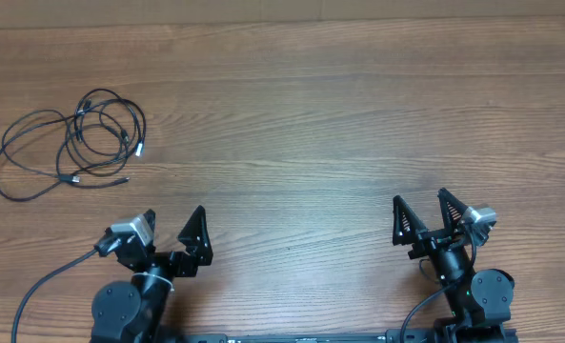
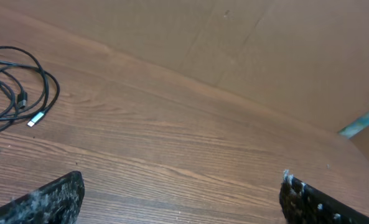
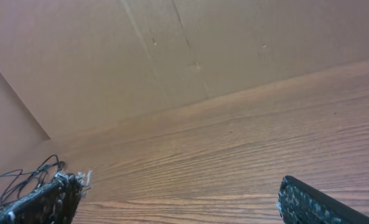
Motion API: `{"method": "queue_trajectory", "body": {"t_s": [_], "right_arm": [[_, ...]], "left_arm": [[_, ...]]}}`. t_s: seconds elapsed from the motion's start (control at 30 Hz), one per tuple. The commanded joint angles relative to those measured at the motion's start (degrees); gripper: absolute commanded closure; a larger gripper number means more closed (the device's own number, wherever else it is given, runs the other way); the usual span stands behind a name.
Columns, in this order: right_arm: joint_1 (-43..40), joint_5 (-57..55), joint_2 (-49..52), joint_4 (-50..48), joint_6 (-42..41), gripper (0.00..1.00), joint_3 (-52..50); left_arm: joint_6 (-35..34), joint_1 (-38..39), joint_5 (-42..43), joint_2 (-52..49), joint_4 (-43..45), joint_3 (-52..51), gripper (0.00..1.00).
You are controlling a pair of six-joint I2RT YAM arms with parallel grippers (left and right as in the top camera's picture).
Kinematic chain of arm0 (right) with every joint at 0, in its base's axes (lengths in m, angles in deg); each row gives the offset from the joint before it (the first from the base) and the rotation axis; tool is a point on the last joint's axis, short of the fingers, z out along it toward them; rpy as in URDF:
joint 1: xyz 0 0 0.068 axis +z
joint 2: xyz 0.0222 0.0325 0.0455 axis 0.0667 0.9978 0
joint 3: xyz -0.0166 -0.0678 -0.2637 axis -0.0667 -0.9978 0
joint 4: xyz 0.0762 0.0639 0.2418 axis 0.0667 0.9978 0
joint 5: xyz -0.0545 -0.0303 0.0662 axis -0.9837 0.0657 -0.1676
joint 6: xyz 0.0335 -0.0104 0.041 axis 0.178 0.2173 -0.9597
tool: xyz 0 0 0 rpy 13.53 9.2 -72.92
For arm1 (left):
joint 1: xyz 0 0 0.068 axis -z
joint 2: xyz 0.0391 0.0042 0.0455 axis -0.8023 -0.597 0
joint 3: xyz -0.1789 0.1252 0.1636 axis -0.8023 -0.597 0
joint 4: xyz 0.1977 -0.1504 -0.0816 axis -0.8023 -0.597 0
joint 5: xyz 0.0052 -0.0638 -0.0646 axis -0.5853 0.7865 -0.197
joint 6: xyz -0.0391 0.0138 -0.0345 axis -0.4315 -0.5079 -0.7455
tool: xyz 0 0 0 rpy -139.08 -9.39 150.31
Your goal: Untangle cables
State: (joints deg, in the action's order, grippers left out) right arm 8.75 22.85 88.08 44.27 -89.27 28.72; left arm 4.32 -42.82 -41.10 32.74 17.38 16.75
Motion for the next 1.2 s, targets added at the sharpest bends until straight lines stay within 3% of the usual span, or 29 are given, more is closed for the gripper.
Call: {"method": "queue_trajectory", "body": {"t_s": [0.0,0.53,0.77,1.17], "right_arm": [[0.24,-0.59,-0.55,-0.20,0.44,0.00,-0.59],[0.26,-0.59,-0.55,-0.20,0.44,0.00,-0.59],[0.26,-0.59,-0.55,-0.20,0.44,0.00,-0.59],[0.26,-0.59,-0.55,-0.20,0.44,0.00,-0.59]], "left_arm": [[0.44,0.33,0.42,3.74,1.31,-2.89,0.00],[0.44,0.98,0.42,5.40,31.19,-8.15,0.01],[0.44,1.18,0.42,5.40,31.52,-10.01,0.00],[0.44,1.18,0.42,5.42,31.82,-22.21,0.00]]}}
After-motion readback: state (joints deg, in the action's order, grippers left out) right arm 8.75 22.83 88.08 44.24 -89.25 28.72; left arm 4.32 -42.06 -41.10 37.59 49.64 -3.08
